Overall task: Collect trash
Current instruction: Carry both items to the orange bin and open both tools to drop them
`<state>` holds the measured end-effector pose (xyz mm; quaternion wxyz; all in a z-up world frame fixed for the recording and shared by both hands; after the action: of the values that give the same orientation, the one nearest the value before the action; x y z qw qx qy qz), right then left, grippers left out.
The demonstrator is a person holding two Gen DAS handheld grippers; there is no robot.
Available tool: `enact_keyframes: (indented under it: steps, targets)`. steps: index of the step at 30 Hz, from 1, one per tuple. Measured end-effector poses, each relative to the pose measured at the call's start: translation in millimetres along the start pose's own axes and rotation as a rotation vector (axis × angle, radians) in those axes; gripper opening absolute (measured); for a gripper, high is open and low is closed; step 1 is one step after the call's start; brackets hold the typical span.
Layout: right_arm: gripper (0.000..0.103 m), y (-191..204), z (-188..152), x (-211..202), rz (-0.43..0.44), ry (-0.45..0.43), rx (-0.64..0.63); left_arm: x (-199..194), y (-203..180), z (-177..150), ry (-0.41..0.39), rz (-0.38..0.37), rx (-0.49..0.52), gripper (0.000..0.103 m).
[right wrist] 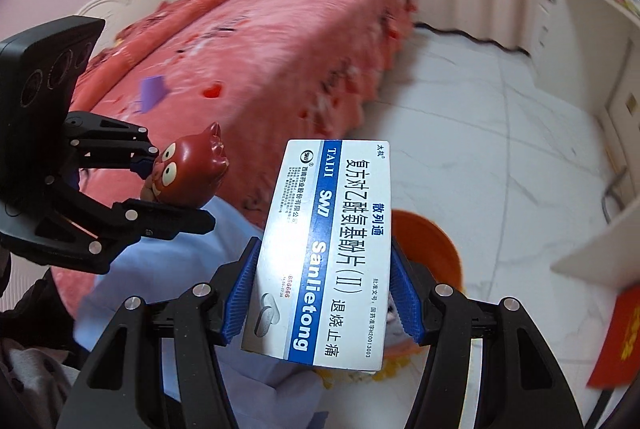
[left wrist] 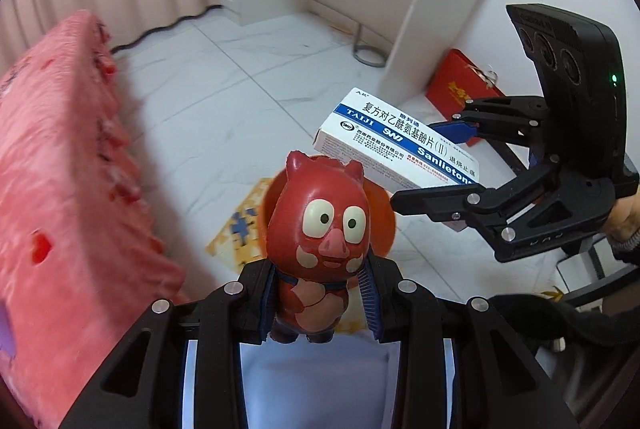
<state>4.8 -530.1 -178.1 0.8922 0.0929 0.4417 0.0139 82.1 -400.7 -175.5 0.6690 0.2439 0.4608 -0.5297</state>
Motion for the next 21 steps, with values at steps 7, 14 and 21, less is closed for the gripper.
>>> enact_keyframes:
  steps: [7, 14, 21]
  targets:
    - [0.061, -47, -24, 18, -0.04, 0.042, 0.085, 52, -14, 12, 0.078, -0.044, 0.014, 0.037]
    - [0.061, -74, -40, 41, -0.048, 0.083, 0.143, 89, -14, 20, 0.135, -0.039, 0.004, 0.04]
    - [0.063, -87, -45, 64, -0.06, 0.109, 0.175, 99, -9, 30, 0.121, 0.0, -0.023, 0.069]
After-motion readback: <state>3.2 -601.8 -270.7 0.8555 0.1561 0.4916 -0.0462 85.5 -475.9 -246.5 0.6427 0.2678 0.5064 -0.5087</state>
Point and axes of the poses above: each gripper's, at about its wrist camera, not at the fingertips, and x roughly the way its jaws point, y to its left, z to its top, the point moved 6 cm from there along x, roughly the way its jaws point, and after that the axes turned 5 degrees about -x, right-handed, at the moved point
